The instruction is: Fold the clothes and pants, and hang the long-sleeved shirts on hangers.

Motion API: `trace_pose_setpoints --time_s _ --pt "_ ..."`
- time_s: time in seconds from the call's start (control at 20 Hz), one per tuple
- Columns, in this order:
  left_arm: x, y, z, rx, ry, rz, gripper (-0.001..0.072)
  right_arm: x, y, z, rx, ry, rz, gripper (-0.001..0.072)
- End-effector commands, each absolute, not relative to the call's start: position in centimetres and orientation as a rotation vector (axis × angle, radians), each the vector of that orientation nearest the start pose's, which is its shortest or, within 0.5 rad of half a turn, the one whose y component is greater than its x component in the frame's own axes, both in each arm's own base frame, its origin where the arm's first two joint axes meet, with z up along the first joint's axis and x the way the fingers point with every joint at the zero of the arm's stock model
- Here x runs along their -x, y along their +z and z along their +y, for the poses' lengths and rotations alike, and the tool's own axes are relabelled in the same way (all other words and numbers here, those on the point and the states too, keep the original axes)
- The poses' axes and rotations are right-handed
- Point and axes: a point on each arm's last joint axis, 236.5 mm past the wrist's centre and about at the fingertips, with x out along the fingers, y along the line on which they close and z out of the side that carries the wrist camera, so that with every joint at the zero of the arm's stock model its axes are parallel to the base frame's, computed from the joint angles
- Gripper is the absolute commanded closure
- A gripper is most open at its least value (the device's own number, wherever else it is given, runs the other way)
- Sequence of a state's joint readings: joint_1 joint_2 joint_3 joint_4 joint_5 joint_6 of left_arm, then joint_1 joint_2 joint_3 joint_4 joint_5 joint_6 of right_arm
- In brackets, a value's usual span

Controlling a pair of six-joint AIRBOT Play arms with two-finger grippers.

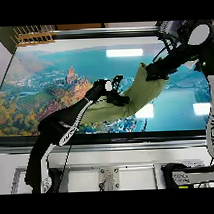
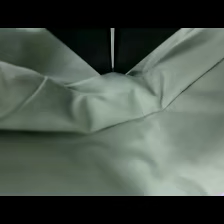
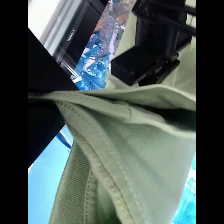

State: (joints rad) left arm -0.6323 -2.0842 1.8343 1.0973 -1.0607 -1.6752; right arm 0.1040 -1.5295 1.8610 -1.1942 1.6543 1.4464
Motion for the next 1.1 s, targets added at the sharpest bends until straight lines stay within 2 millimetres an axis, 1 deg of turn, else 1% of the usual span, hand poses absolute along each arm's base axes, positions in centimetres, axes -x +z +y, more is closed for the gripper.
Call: trace_pose_setpoints --time_s 0.0,0.1,0.15,0.2,0.3,0.4,0.5,0.6,0.7,0.8,0.9,0.95,1.0,1.05 --pt "-40.7 -9.9 -39.7 0.139 -0.646 1.427 0.0701 -40.1 13.8 15.1 -0.030 0.540 1.290 0.0700" --pt "-42.8 -7.6 -37.5 0.167 -0.619 1.382 0.0701 -39.6 13.8 16.4 -0.030 0.552 1.298 0.0700" --pt "-44.2 -6.2 -35.9 0.182 -0.597 1.354 0.0701 -39.3 13.8 17.2 -0.024 0.567 1.300 0.0700" --pt "-45.7 -4.9 -33.9 0.184 -0.565 1.322 0.0701 -39.1 13.8 18.2 -0.023 0.575 1.299 0.0700" --pt "-48.0 -2.4 -29.7 0.185 -0.503 1.273 0.0701 -39.0 13.9 20.5 -0.024 0.598 1.277 0.0700" --pt "-49.7 0.2 -24.9 0.200 -0.445 1.233 0.0701 -38.8 13.8 23.5 -0.032 0.628 1.254 0.0700" --pt "-50.9 2.7 -20.7 0.226 -0.395 1.195 0.0701 -38.4 13.1 26.9 -0.047 0.669 1.253 0.0700" --pt "-51.6 4.9 -16.8 0.253 -0.349 1.161 0.0701 -37.9 11.9 30.6 -0.062 0.718 1.255 0.0700" --pt "-51.8 6.8 -13.5 0.281 -0.304 1.131 0.0701 -37.2 10.0 34.7 -0.089 0.779 1.271 0.0700" --pt "-51.8 8.3 -10.7 0.289 -0.273 1.109 0.0701 -36.6 7.6 38.8 -0.121 0.829 1.286 0.0700" --pt "-51.6 9.5 -8.6 0.303 -0.245 1.091 0.0701 -36.7 4.6 42.9 -0.133 0.851 1.255 0.0699" --pt "-51.6 10.0 -7.9 0.309 -0.235 1.081 0.0701 -36.9 3.1 44.8 -0.140 0.858 1.229 0.0664" --pt "-51.5 10.5 -7.3 0.314 -0.226 1.069 0.0701 -36.9 1.7 47.0 -0.164 0.869 1.203 0.0407" --pt "-51.5 11.0 -6.9 0.317 -0.220 1.060 0.0701 -36.6 1.0 49.3 -0.204 0.902 1.175 0.0064"
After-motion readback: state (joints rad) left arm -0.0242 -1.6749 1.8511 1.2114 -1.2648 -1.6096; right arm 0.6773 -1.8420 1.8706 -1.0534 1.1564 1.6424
